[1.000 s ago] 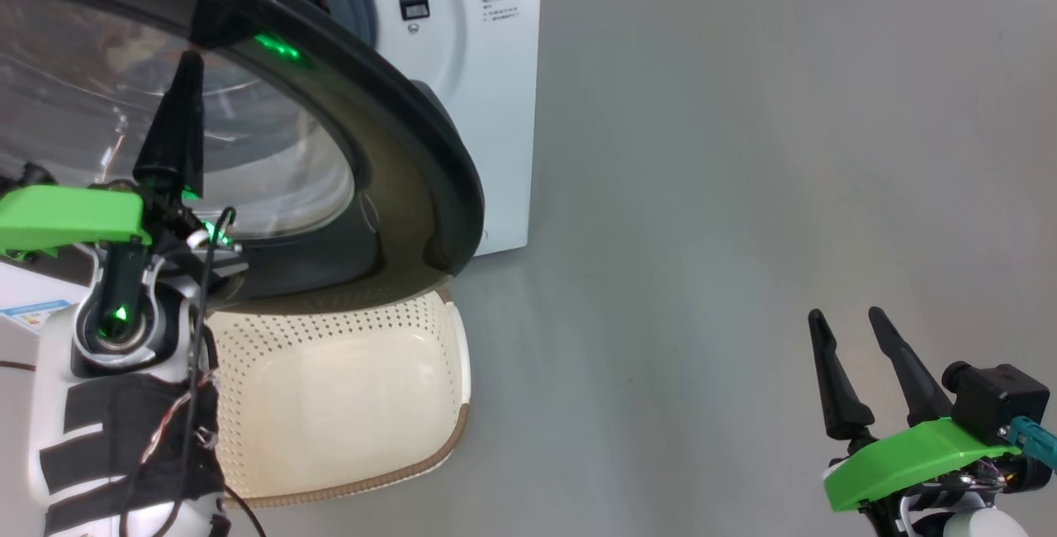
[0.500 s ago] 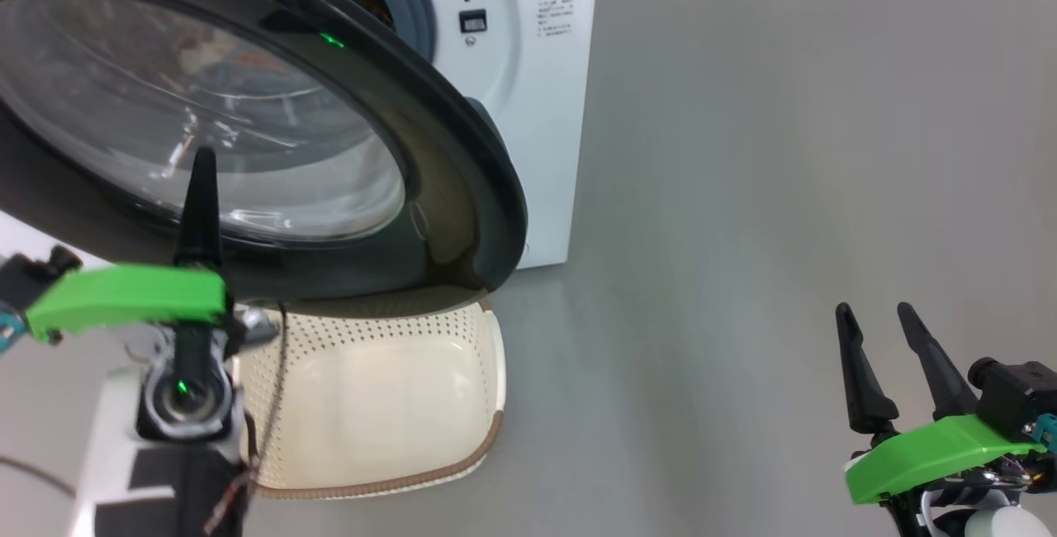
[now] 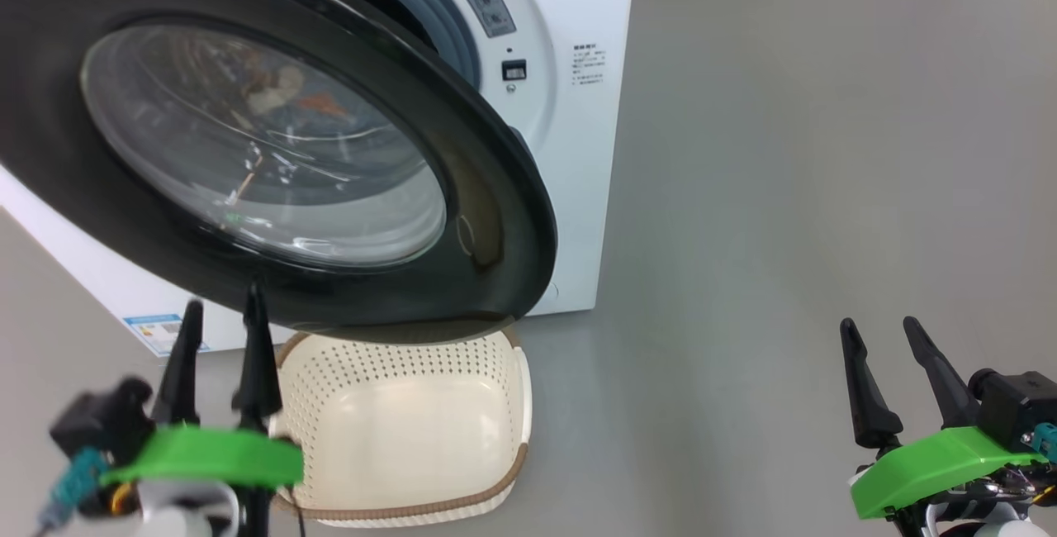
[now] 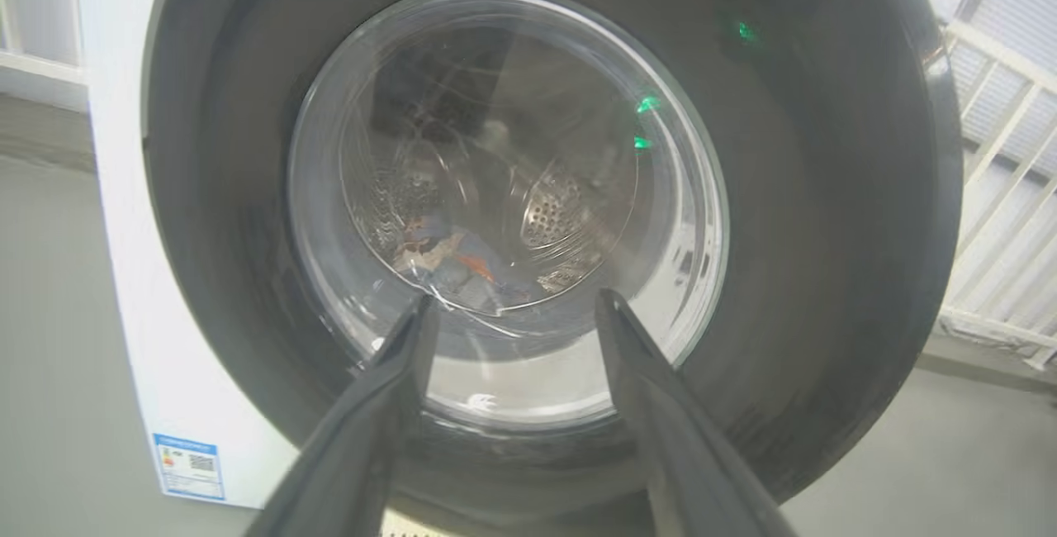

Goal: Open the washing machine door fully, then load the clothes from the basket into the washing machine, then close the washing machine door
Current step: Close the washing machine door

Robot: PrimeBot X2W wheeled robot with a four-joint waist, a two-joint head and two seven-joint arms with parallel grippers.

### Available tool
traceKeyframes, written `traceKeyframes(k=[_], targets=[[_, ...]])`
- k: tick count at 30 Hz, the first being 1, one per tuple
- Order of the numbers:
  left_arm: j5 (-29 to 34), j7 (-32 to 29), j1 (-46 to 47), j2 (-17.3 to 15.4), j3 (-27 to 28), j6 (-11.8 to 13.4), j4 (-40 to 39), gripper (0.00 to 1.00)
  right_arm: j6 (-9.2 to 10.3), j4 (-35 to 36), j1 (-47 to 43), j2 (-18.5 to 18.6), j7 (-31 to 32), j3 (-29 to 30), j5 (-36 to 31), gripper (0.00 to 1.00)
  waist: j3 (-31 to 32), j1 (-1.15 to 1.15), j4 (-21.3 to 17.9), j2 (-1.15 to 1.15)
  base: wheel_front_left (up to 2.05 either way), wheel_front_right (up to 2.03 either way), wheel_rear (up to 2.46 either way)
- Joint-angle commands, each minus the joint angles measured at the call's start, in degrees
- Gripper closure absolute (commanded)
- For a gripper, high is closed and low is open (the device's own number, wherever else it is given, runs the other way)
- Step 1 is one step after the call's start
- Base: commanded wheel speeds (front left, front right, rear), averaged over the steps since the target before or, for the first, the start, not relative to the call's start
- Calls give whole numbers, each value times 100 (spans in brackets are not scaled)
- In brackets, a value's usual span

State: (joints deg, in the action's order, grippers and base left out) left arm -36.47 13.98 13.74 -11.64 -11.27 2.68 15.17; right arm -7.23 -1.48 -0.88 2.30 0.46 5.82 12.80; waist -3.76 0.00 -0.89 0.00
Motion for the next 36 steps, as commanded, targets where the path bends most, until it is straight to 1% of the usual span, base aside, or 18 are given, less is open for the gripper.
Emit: traceKeyframes(k=[1, 5, 9, 16, 22, 36], targets=[[169, 68, -85, -194, 147, 100, -236, 0, -25, 189, 27, 72, 20, -137, -87, 0, 81, 0, 58, 0, 0, 0, 0], [597, 89, -626, -266, 120, 385, -576, 0, -25, 244, -66, 93, 44, -141, -95, 0, 149, 0, 107, 0, 0, 0, 0], [856, 96, -1098, -267, 130, 613, -892, 0, -25, 280, -157, 94, 74, -131, -100, 0, 198, 0, 157, 0, 0, 0, 0], [1080, 100, -1546, -231, 115, 795, -1262, 0, -25, 357, -296, 85, 141, -116, -97, 0, 231, 0, 234, 0, 0, 0, 0], [1145, 100, -1691, -175, 63, 840, -1310, 0, -25, 434, -352, 76, 184, -83, -87, 0, 238, 0, 278, 0, 0, 0, 0], [1220, 101, -1669, -184, -8, 824, -1246, 0, -25, 478, -351, 65, 225, -73, -95, 0, 249, 0, 283, 0, 0, 0, 0]])
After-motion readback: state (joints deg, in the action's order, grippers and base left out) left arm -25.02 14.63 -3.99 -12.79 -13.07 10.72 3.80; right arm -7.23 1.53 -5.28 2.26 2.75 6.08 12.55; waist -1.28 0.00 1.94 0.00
